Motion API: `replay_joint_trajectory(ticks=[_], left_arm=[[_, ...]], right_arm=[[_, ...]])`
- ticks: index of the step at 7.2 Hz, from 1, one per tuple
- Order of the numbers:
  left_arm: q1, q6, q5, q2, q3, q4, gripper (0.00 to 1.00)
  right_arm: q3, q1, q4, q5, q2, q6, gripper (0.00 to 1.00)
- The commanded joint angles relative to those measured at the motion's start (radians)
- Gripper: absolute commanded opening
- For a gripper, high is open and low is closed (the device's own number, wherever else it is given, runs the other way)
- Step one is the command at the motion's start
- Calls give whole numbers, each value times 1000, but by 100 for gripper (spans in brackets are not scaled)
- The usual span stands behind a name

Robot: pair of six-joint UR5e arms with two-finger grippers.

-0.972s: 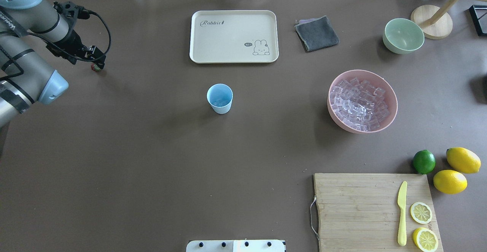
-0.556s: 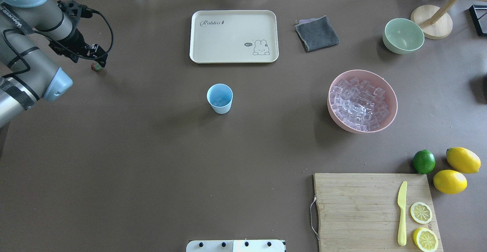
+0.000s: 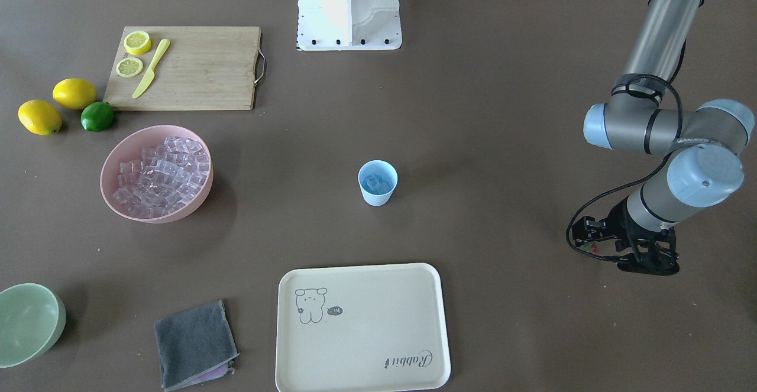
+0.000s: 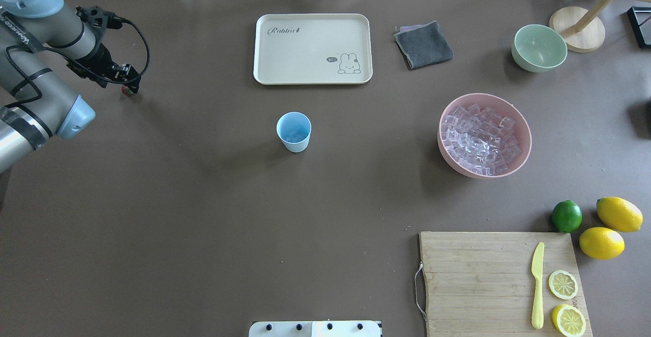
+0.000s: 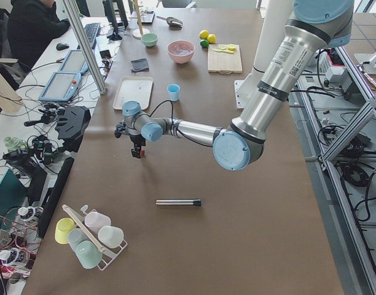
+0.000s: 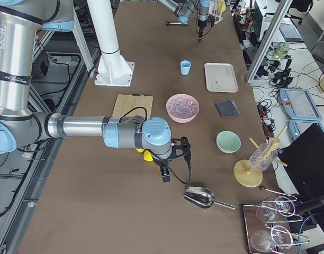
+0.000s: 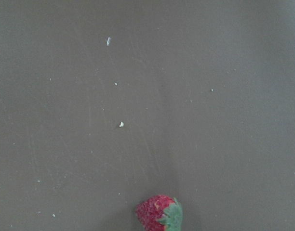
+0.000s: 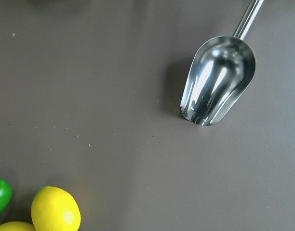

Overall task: Mash ice and strawberries in cup
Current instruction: 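Lower the left gripper onto the strawberry and grasp it, then carry the strawberry with the left gripper and drop it into the blue cup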

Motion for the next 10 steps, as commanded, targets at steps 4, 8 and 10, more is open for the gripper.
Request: replay_joint_trajectory(ticks=[4,8,10], left_arm=[[25,-20,26,-6,6,-36,23],[74,-321,26,-61,-124,3,23],[163,-622,65,-156,-175,22,23]], right_arm=[[5,2,2,0,-10,-2,100],[3,2,0,-2,-7,0,100],[3,2,0,-11,-4,15,100]])
